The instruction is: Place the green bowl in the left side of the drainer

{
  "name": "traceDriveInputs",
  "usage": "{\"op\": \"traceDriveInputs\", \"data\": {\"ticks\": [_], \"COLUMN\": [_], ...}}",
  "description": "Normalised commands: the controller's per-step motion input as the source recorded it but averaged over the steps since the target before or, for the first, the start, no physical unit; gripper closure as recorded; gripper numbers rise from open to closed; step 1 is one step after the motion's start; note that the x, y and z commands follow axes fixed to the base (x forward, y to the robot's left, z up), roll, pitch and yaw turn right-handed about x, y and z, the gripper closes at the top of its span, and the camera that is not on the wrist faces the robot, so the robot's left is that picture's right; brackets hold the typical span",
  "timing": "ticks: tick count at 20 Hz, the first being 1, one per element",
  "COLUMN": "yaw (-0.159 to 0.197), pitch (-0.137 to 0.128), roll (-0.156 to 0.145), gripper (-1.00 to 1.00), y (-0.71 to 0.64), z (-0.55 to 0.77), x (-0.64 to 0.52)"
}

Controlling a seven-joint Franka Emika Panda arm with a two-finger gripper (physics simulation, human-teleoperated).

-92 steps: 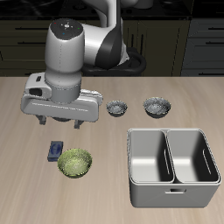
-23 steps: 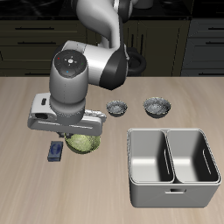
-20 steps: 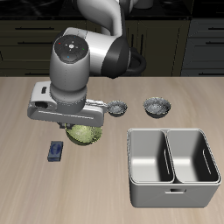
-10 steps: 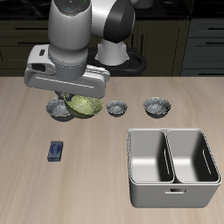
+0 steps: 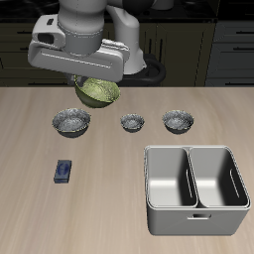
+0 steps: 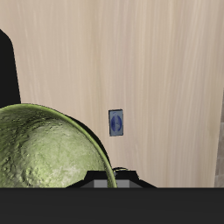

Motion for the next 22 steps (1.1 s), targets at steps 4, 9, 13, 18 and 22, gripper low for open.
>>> {"op": "traceDriveInputs", "data": {"ticks": [4,9,13,18,22], "yaw": [0.003,0.029,0.007,0.012,0.006], "pitch": [-0.054,-0.038,-0.035,-0.038,-0.027], "roll": [0.024,0.036,0.065,0.067,0.028], "gripper": [1.00,1.00,1.00,1.00,1.00], "y": [0.19,0.34,0.43,0.62,0.37], "z": [0.34,0.18,0.19,0.19,0.08], "x": [-0.10,-0.01,0.00,0.11,0.14]}}
